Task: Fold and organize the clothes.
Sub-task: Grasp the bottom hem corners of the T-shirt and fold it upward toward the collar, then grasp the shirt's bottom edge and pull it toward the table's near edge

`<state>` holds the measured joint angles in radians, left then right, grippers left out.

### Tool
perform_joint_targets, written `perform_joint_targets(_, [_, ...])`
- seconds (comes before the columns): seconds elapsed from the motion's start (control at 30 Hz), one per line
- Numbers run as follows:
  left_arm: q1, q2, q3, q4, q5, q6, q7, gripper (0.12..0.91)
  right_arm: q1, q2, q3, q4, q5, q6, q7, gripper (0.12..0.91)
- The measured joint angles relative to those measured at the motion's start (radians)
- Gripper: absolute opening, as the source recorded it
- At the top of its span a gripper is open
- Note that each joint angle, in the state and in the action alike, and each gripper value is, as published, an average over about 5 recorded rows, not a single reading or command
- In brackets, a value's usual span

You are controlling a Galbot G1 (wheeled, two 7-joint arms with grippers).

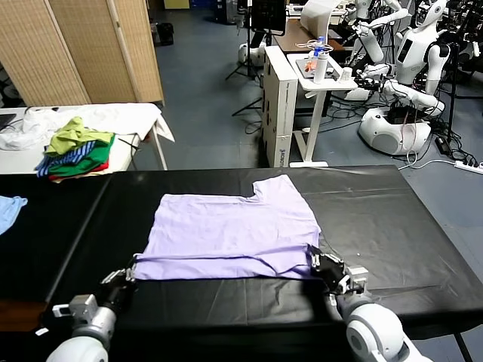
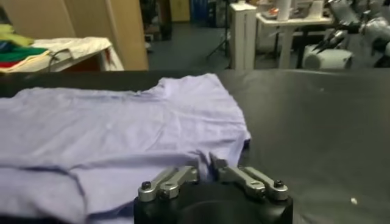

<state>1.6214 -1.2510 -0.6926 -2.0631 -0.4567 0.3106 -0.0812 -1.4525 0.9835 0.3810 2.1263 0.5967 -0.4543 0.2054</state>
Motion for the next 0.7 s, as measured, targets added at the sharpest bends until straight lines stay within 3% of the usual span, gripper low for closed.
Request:
perform_joint_targets(0.07, [0.02, -0.007, -0.005, -0.016, 0.004, 0.004, 0.005, 0.662, -0.04, -0.01, 0.023, 0.022, -0.007, 0.008, -0.015, 0.852])
perform_joint_targets(0.13, [0.041, -0.013, -0.007, -0.027, 0.009, 0.004, 0.01, 0.786, -0.078, -0.017, 0.044, 0.033, -0.013, 0.017, -0.027, 0.893])
perform_joint_targets(0.23, [0.067, -0.021, -0.008, -0.033, 0.014, 0.002, 0.014, 0.886, -0.122, -0.021, 0.063, 0.04, -0.018, 0.025, -0.035, 0.905])
perform_joint_targets(0.37, [0.079, -0.027, -0.009, -0.031, 0.013, 0.0, 0.017, 0.905, -0.148, -0.021, 0.067, 0.043, -0.021, 0.026, -0.036, 0.876])
perform_joint_targets(0.57, [0.076, -0.026, -0.009, -0.022, 0.009, -0.001, 0.019, 0.893, -0.157, -0.019, 0.056, 0.036, -0.03, 0.028, -0.037, 0.744])
perform_joint_targets(0.63, [0.074, -0.027, -0.009, -0.017, 0.008, -0.002, 0.021, 0.842, -0.158, -0.018, 0.051, 0.033, -0.034, 0.03, -0.039, 0.656])
perform_joint_targets(0.7, [0.074, -0.027, -0.008, -0.016, 0.006, -0.002, 0.023, 0.743, -0.158, -0.018, 0.047, 0.032, -0.036, 0.032, -0.04, 0.556])
